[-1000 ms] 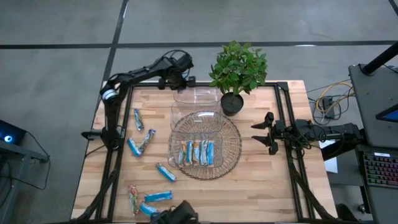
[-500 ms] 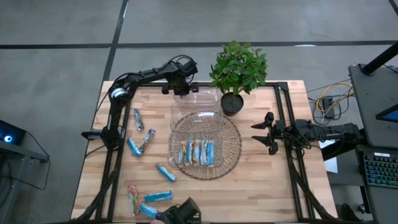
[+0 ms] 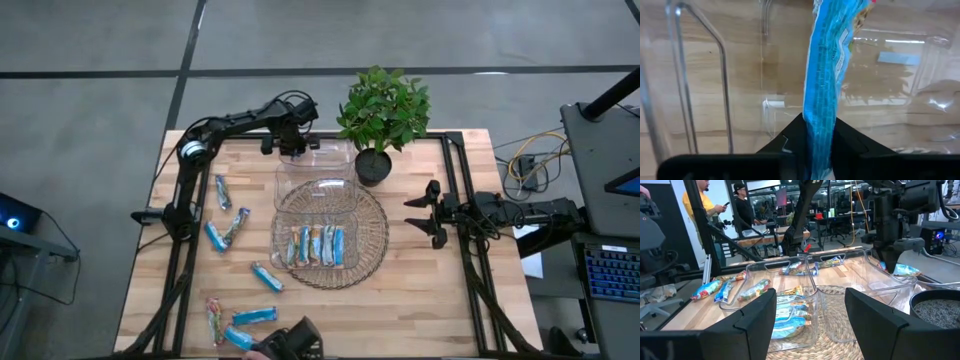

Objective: Pick and place Granola Bars by type
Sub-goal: Put the red granola bar into the top transparent bin

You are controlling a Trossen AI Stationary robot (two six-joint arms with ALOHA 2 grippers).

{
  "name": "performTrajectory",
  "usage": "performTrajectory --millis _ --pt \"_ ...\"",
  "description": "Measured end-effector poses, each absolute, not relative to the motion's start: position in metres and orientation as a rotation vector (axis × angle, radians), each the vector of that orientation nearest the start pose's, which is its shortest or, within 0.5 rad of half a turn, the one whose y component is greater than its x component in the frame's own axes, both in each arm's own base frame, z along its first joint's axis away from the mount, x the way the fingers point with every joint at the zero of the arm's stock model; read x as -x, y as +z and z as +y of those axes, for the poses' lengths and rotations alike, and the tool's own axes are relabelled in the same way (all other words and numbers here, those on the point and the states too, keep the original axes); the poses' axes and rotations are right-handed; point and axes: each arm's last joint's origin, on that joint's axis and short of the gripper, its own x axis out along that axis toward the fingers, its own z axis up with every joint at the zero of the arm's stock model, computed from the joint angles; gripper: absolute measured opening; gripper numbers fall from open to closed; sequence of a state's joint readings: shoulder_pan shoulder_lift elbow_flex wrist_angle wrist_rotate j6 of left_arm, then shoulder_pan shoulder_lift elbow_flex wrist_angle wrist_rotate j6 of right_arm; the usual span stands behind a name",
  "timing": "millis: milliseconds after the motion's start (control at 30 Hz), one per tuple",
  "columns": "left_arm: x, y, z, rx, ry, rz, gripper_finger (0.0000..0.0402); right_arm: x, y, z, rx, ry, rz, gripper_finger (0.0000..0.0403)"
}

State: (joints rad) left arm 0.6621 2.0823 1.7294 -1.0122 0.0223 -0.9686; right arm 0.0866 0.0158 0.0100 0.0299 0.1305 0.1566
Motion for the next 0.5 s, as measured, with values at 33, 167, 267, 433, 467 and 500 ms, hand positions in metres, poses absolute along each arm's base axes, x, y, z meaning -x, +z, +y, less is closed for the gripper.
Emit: performTrajectory --millis 33,167,267,433,467,500 --pt "-0.331 0.211 0.257 1.25 1.162 0.978 0.0058 -0.098 0.168 0.005 -0.159 -0.042 -0.027 0.0224" --pt "-0.329 0.211 0.256 1.238 1.155 1.011 0.0091 -0.098 0.169 0.005 -0.159 -0.042 -0.027 0.0224" --pt "-0.328 0.211 0.256 1.234 1.155 1.024 0.012 -0.098 0.169 0.005 -0.159 -0.042 -0.027 0.0224" --pt "-0.325 0.22 0.254 1.223 1.148 1.01 0.0143 -0.098 0.169 0.005 -0.159 -0.042 -0.027 0.0224" --pt "-0.325 0.225 0.254 1.217 1.148 0.995 0.0144 -0.098 0.169 0.005 -0.159 -0.042 -0.027 0.0224" --pt "-0.325 0.232 0.254 1.206 1.141 0.971 0.0144 -0.098 0.169 0.005 -0.159 -0.042 -0.027 0.0224"
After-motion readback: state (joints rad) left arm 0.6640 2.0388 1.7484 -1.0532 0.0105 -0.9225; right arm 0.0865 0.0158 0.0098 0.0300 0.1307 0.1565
